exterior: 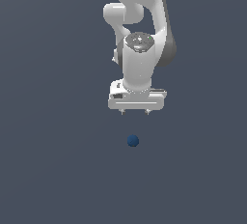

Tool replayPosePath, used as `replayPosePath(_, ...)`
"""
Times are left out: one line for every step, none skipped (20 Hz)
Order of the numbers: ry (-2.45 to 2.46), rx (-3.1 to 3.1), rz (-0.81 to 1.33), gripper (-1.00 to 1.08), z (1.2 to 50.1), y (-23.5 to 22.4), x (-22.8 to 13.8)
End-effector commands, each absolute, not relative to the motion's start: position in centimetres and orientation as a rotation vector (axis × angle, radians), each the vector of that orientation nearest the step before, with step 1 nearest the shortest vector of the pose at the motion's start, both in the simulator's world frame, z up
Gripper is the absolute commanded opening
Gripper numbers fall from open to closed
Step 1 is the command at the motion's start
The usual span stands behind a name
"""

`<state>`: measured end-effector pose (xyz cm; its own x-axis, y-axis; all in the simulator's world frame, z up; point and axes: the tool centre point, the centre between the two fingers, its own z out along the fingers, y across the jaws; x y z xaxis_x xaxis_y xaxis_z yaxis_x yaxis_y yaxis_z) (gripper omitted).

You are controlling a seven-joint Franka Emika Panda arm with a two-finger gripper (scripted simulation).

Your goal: Pick up the object and move it to a goal position.

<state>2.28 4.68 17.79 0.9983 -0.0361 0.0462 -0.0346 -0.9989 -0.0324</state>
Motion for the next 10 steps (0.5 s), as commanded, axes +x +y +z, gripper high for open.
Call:
replayPosePath(0.116, -3.107, -0.065, 1.00, 17.1, 4.6, 2.9)
replayPosePath(0.146, -3.106, -0.062, 1.00, 16.8, 4.6, 3.2)
replayPosePath(0.178, -3.105, -0.058, 1.00, 16.4, 4.6, 3.5)
replayPosePath(0.212, -3.103, -0.054, 1.00, 16.0, 4.6, 3.8)
replayPosePath(0.248, -3.101, -0.050, 1.00, 15.6, 4.6, 4.1)
replayPosePath(0.286, -3.099, -0.046, 1.00, 15.1, 4.6, 4.5)
replayPosePath(0.326, -3.096, -0.041, 1.00, 14.6, 4.6, 4.9)
replayPosePath(0.368, -3.093, -0.037, 1.00, 14.1, 4.5, 5.2)
replayPosePath(0.411, -3.089, -0.033, 1.00, 13.5, 4.5, 5.6)
replayPosePath(0.451, -3.086, -0.029, 1.00, 13.0, 4.5, 6.0)
